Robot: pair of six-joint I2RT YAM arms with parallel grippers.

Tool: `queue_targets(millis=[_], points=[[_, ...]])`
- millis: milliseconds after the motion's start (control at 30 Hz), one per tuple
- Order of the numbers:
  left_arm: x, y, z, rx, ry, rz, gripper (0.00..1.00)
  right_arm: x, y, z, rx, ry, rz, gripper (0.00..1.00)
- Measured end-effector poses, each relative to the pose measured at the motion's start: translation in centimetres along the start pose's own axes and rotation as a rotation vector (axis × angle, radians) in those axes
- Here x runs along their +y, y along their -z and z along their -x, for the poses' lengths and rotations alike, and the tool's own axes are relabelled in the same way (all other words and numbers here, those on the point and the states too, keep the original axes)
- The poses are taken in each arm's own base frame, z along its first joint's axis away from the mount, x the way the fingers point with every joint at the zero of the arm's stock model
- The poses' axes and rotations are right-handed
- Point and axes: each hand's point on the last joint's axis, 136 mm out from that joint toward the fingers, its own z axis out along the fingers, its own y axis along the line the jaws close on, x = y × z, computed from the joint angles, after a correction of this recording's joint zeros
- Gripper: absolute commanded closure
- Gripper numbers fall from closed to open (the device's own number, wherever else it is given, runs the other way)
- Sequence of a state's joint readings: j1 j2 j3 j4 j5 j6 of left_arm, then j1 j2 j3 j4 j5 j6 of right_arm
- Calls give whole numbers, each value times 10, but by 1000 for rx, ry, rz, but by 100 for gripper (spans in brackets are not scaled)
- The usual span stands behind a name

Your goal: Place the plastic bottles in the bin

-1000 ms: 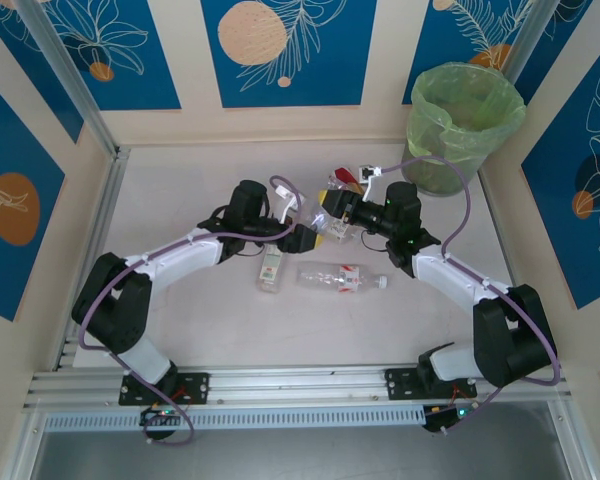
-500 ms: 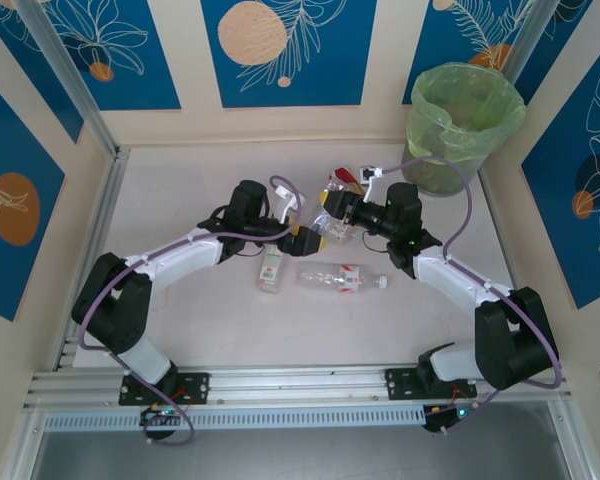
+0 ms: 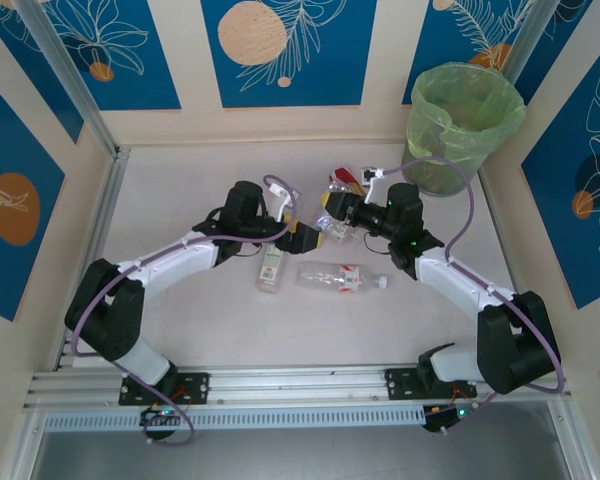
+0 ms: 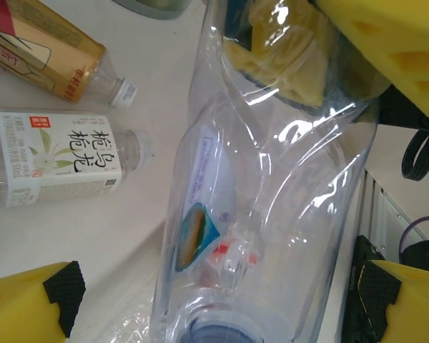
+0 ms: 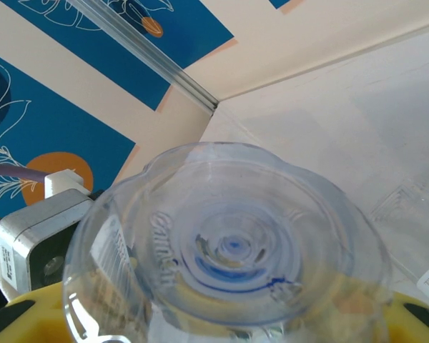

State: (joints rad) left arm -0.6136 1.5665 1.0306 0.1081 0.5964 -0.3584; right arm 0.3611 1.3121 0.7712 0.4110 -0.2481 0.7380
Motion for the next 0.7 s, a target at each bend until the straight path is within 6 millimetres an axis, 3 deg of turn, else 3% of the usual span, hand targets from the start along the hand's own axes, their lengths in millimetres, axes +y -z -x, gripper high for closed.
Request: queue_targets(millis=[200,467,700], points=[[0,13,5,-59,-24,48,0,-6,8,4,-9,11,-39,54],[6,53,16,-227,-77,201,0,-22,21,13,-34,4,-110,54],[34,86,27,-339,-48,434,0,-37,35,27,-68,13,-175,54]])
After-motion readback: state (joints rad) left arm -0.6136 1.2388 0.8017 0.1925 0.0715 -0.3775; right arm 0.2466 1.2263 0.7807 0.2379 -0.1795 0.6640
